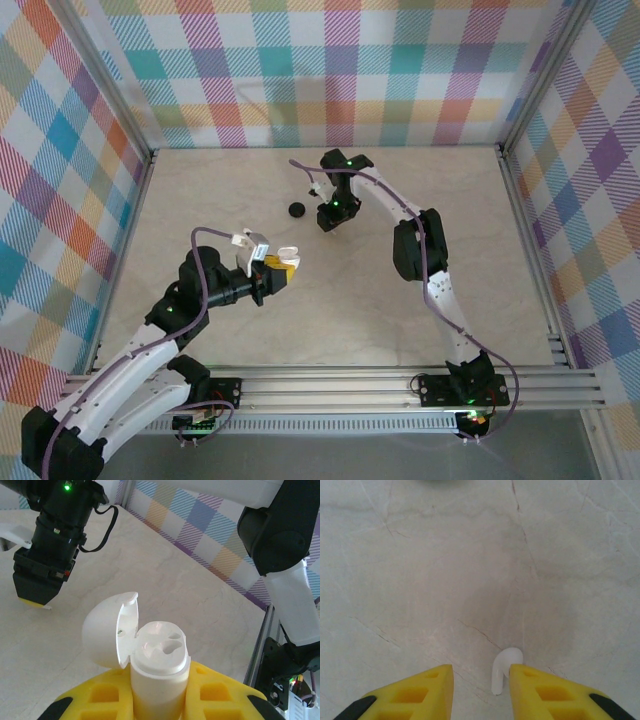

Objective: Insert the wireless bluetooth earbuds into the charging case

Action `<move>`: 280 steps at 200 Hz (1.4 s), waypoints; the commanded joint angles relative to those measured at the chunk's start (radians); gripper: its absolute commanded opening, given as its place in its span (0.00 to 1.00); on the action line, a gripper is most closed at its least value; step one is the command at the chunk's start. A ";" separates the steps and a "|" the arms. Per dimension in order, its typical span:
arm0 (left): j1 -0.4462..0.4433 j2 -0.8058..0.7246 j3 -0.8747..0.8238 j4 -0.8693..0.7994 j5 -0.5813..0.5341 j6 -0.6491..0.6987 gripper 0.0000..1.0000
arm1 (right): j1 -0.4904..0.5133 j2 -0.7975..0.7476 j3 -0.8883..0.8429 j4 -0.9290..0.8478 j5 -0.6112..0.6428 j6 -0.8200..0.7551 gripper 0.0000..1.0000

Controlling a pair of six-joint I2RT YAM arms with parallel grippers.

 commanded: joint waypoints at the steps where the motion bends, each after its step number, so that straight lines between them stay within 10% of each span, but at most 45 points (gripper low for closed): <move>1: 0.005 -0.001 -0.007 0.047 0.012 -0.012 0.00 | 0.000 0.003 0.016 -0.031 0.013 -0.039 0.34; 203: 0.005 -0.022 -0.002 0.013 0.003 -0.020 0.00 | 0.001 0.062 0.068 -0.017 0.069 -0.049 0.39; 280: 0.005 -0.047 -0.011 0.003 -0.008 -0.028 0.00 | 0.000 0.067 0.080 -0.023 0.029 -0.052 0.24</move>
